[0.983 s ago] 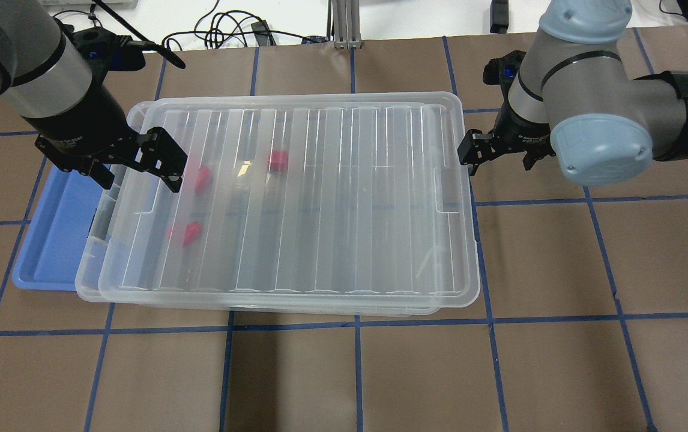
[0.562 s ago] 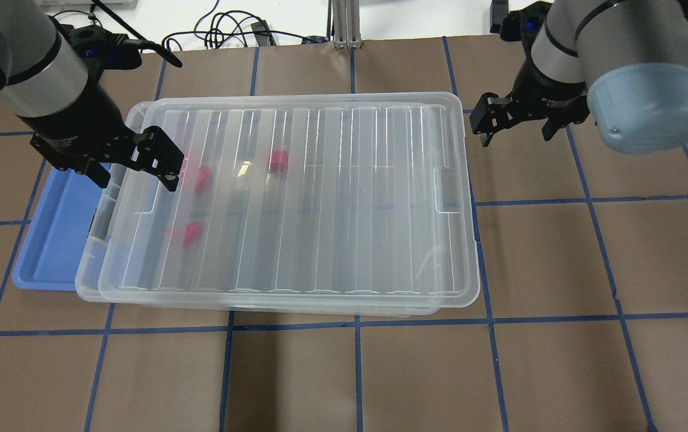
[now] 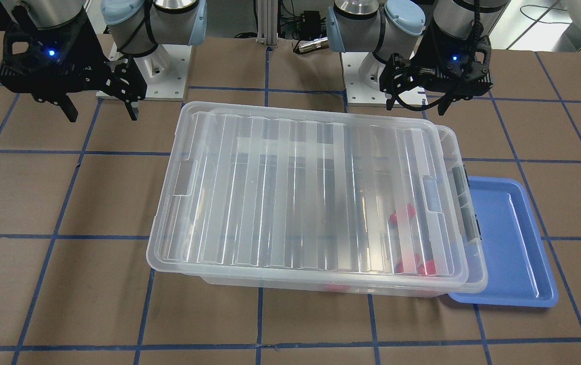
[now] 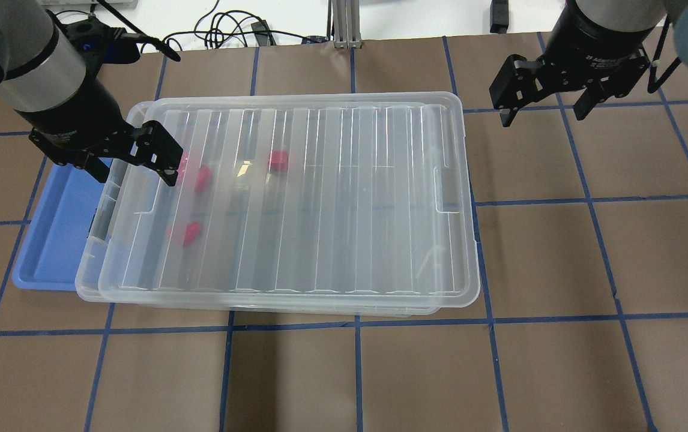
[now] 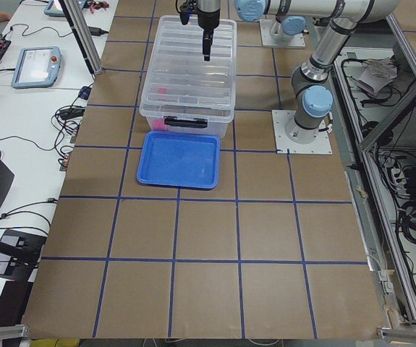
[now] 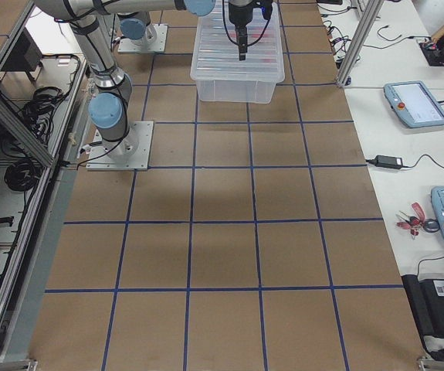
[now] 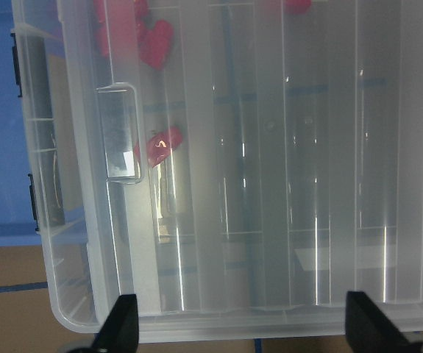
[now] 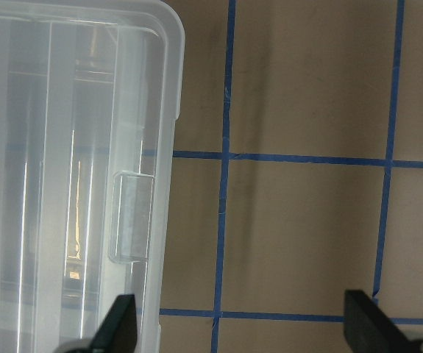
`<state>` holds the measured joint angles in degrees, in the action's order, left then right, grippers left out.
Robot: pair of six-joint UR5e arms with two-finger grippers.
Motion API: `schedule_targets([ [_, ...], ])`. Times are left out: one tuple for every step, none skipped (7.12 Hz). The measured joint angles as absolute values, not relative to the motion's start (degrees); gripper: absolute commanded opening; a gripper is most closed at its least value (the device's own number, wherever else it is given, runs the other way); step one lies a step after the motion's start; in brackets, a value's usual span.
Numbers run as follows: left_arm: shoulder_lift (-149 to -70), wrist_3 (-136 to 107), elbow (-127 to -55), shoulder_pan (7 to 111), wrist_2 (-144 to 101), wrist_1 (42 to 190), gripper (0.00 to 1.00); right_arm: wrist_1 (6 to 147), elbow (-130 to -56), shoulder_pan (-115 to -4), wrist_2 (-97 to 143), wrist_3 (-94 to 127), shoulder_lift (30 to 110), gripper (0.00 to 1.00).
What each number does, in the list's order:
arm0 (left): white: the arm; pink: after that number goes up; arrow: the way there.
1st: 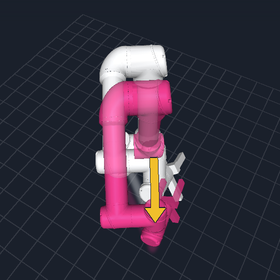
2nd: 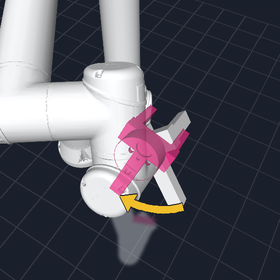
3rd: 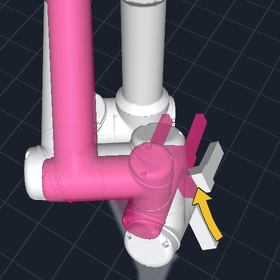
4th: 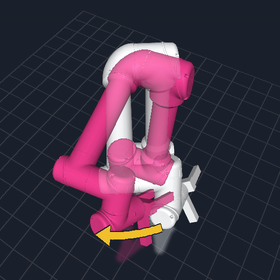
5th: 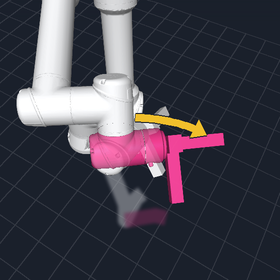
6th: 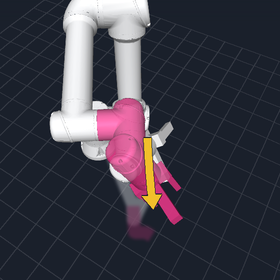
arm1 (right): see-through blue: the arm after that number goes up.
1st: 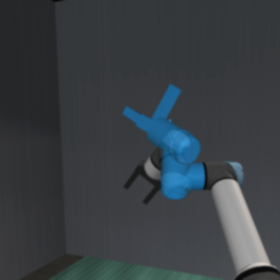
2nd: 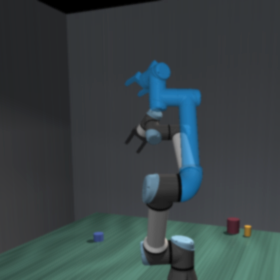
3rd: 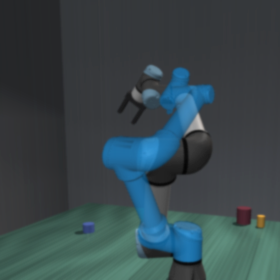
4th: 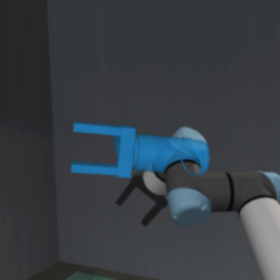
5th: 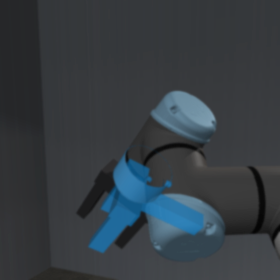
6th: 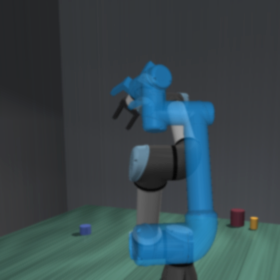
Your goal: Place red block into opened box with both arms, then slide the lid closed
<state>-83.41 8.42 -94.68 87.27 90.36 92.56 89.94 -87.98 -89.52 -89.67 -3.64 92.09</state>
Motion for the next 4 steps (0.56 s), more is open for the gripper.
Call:
schedule_targets([
  [-83.45,8.38,-94.83,87.32,90.36,92.32,1.00,89.78,-87.95,-89.53,-89.67,-3.62,92.13,1.00],
  [-83.47,8.38,-94.88,87.35,90.35,92.22,1.00,89.70,-87.96,-89.51,-89.71,-3.61,92.17,1.00],
  [-83.52,8.41,-94.90,87.35,90.35,92.09,1.00,89.67,-87.96,-89.48,-89.67,-3.61,92.19,1.00],
  [-83.55,8.43,-94.94,87.31,90.33,91.93,1.00,89.67,-87.97,-89.48,-89.60,-3.60,92.19,1.00],
])
